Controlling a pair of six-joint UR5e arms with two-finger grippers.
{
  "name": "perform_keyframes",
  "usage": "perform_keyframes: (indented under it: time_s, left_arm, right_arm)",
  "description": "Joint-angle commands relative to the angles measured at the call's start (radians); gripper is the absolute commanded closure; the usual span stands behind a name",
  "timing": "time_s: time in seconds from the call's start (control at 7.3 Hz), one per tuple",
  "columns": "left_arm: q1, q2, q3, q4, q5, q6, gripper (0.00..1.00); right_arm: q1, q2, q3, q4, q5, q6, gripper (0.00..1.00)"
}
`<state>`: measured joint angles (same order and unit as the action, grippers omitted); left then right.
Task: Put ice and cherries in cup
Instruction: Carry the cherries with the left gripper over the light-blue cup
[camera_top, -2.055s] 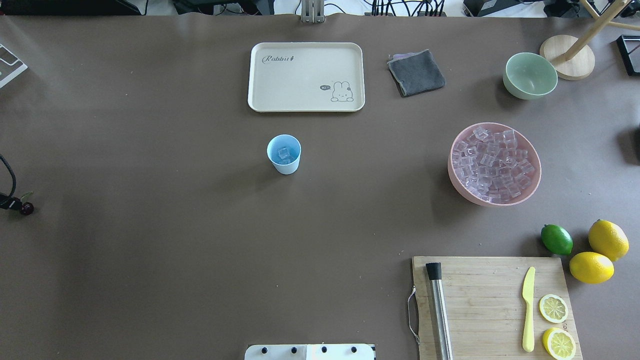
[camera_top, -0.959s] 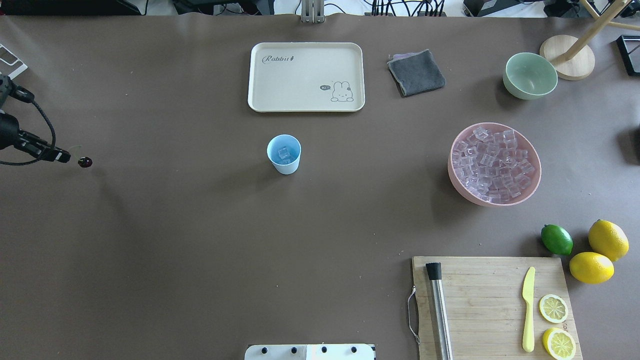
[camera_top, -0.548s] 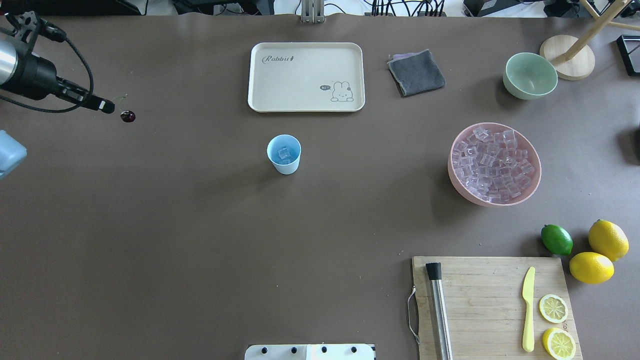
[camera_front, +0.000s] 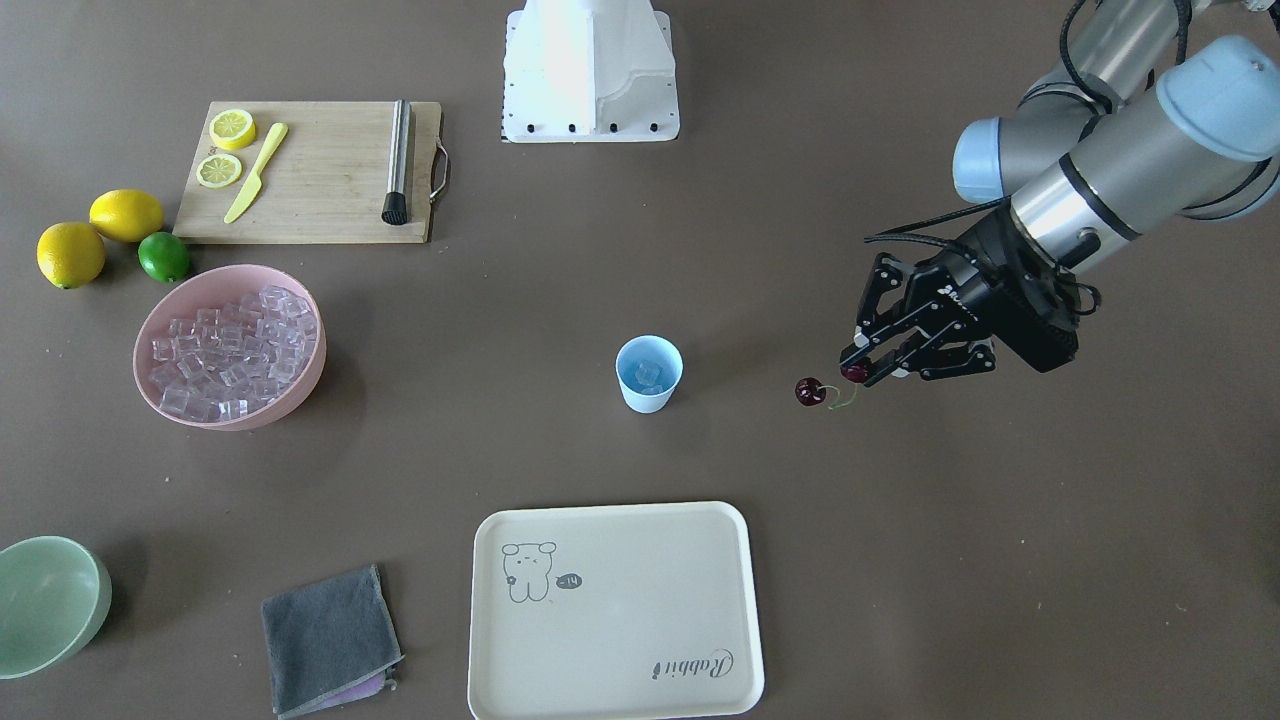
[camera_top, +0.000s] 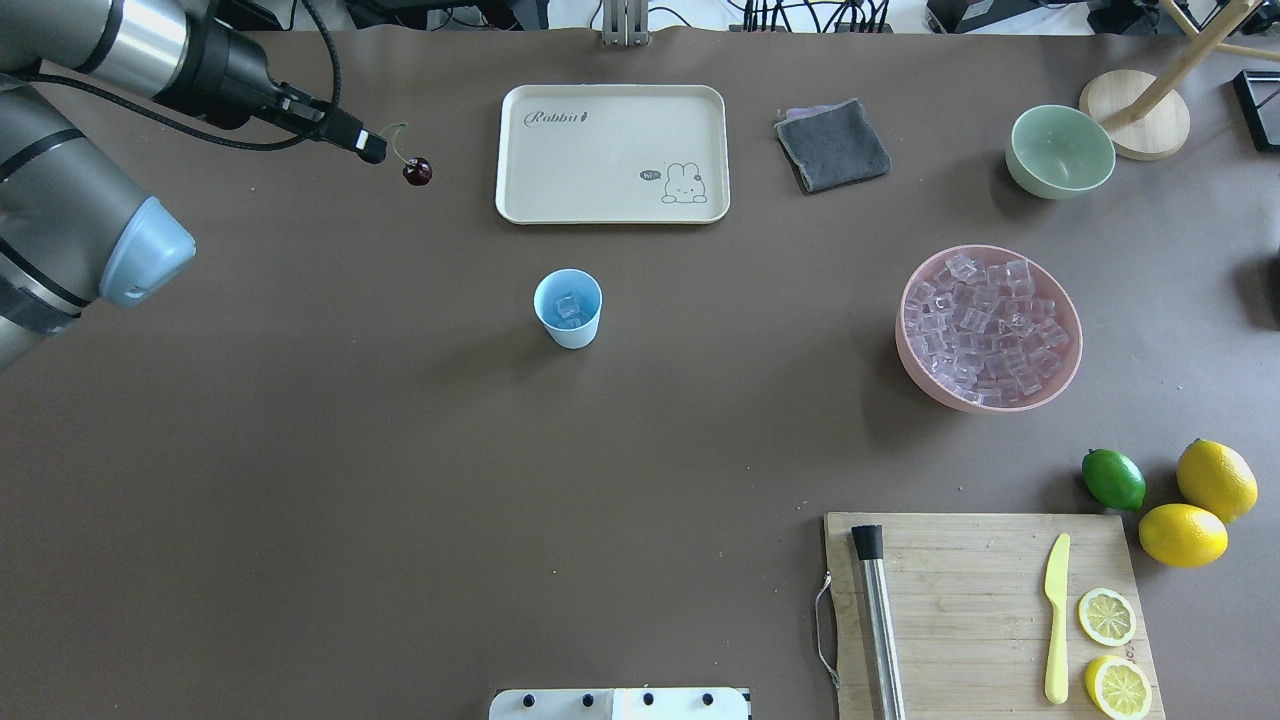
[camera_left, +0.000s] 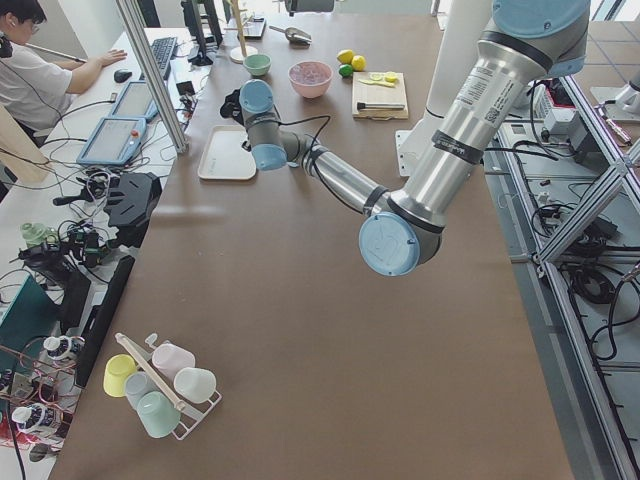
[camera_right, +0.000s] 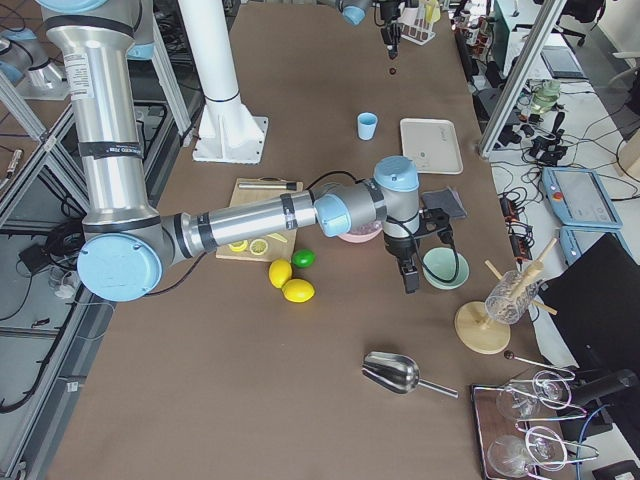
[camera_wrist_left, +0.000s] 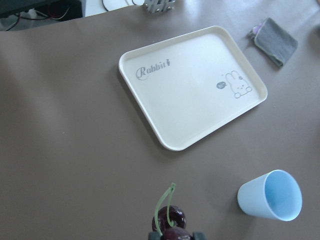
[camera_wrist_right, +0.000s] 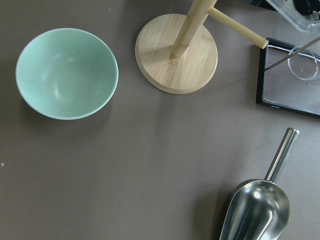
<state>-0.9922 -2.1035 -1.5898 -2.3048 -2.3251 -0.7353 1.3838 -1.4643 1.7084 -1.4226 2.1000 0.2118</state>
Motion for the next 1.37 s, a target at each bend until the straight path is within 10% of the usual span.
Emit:
perform_keyframes:
  time_s: [0.0,0.41,1.23]
  left_arm:
    - [0.158,-0.070,-0.021,-0.002,0.193,-0.042,1.00]
    - [0.303,-0.087,-0.010,0.002,0.390,-0.049,1.00]
    - [0.305,-0.061,0.017,0.001,0.385,-0.036,1.00]
  right_arm:
    - [-0.003,0.018,-0.021,0.002,0.003,-0.003,0.00]
    - [-0.003,0.016,-0.023,0.002,0.008,0.000,0.00]
    - [-0.003,0.009,-0.026,0.002,0.005,0.000,0.00]
